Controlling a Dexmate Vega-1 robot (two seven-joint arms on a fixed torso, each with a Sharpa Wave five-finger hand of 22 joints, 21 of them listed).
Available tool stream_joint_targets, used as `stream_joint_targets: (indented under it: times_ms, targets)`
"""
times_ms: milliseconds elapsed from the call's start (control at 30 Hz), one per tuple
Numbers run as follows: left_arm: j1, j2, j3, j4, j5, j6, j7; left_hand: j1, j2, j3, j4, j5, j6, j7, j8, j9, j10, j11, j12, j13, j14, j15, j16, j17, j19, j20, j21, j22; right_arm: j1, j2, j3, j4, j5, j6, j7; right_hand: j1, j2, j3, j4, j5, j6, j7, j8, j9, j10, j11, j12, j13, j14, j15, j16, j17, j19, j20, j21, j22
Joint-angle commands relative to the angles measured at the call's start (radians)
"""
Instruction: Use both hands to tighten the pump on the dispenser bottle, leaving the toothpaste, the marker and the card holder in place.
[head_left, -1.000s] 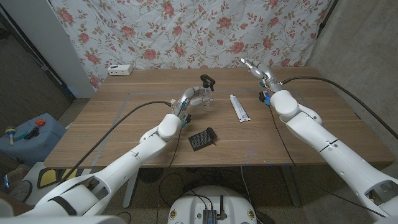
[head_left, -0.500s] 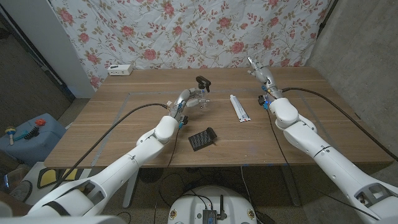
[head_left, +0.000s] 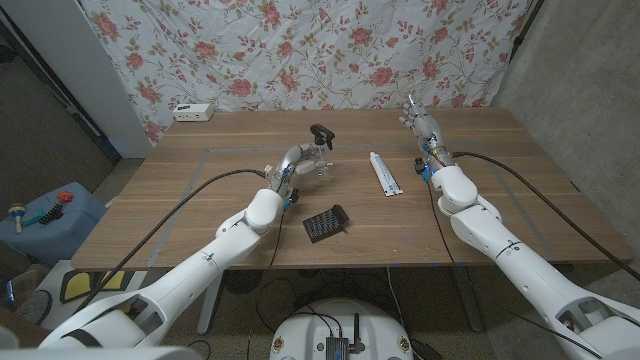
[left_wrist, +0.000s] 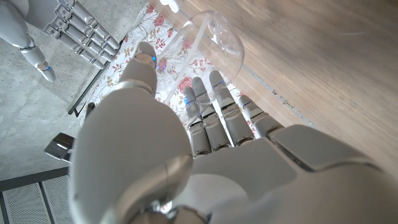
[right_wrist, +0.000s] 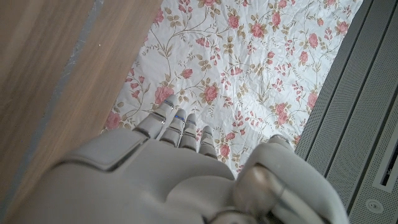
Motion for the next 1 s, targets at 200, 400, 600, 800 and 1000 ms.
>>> stream_joint_targets:
  times_ms: [200, 400, 600, 800, 1000]
  targets:
    - [0.022, 0.0, -0.006, 0.009, 0.005, -0.017, 0.025, -0.089, 0.082, 0.071, 0.065, 0.006, 0.129, -0.045, 0.003, 0.0, 0.02, -0.014, -0.006, -0.005, -0.004, -0.092, -0.002, 0.002, -0.004, -0.037, 0.001, 0.002, -0.017, 0.037, 0.004, 0.066, 0.079, 0.066, 0.023, -0.015, 0.0, 0.001, 0.015, 0.012, -0.025, 0.045, 0.01, 0.0, -0.001, 0.001, 0.004, 0.0, 0.034, -0.016, 0.01, 0.0, -0.012, -0.05, 0.006, 0.002]
    - [0.023, 0.0, -0.007, 0.019, 0.006, -0.029, 0.026, -0.089, 0.081, 0.073, 0.064, 0.005, 0.129, -0.045, 0.001, 0.0, 0.02, -0.015, -0.009, -0.008, -0.006, -0.091, -0.001, 0.002, -0.005, -0.038, 0.001, 0.003, -0.024, 0.042, 0.008, 0.072, 0.109, 0.071, 0.041, -0.023, 0.002, 0.003, 0.021, 0.019, -0.02, 0.109, 0.02, 0.0, 0.011, -0.005, 0.011, 0.0, 0.037, -0.021, 0.006, -0.002, -0.014, -0.064, 0.008, 0.002]
    - [0.021, -0.002, -0.007, 0.036, 0.005, -0.051, 0.025, -0.09, 0.079, 0.074, 0.064, 0.005, 0.129, -0.046, 0.0, 0.0, 0.02, -0.014, -0.011, -0.011, -0.008, -0.09, -0.001, 0.002, -0.005, -0.037, 0.001, 0.003, -0.031, 0.046, 0.011, 0.084, 0.133, 0.088, 0.063, -0.03, 0.003, 0.003, 0.025, 0.023, -0.007, 0.132, 0.026, 0.0, 0.02, 0.007, 0.014, 0.0, 0.036, -0.019, 0.004, -0.002, -0.015, -0.073, 0.008, 0.002]
    - [0.019, -0.005, -0.007, 0.057, 0.003, -0.076, 0.02, -0.091, 0.079, 0.075, 0.065, 0.005, 0.13, -0.046, -0.002, 0.0, 0.02, -0.015, -0.013, -0.013, -0.009, -0.09, -0.001, 0.002, -0.006, -0.039, 0.001, 0.003, -0.033, 0.049, 0.013, 0.097, 0.149, 0.101, 0.079, -0.033, 0.003, 0.004, 0.027, 0.025, -0.001, 0.134, 0.027, 0.0, 0.019, 0.012, 0.013, 0.0, 0.029, -0.02, 0.001, -0.002, -0.011, -0.079, 0.011, 0.002]
    - [0.019, -0.009, -0.007, 0.076, 0.0, -0.093, 0.019, -0.092, 0.077, 0.076, 0.065, 0.005, 0.129, -0.047, -0.004, 0.0, 0.022, -0.014, -0.014, -0.016, -0.011, -0.089, -0.001, 0.002, -0.006, -0.04, 0.001, 0.003, -0.036, 0.054, 0.013, 0.106, 0.146, 0.114, 0.076, -0.035, 0.003, 0.004, 0.029, 0.027, 0.008, 0.126, 0.03, 0.001, 0.022, 0.013, 0.013, 0.0, 0.027, -0.021, 0.0, -0.002, -0.007, -0.079, 0.012, 0.002]
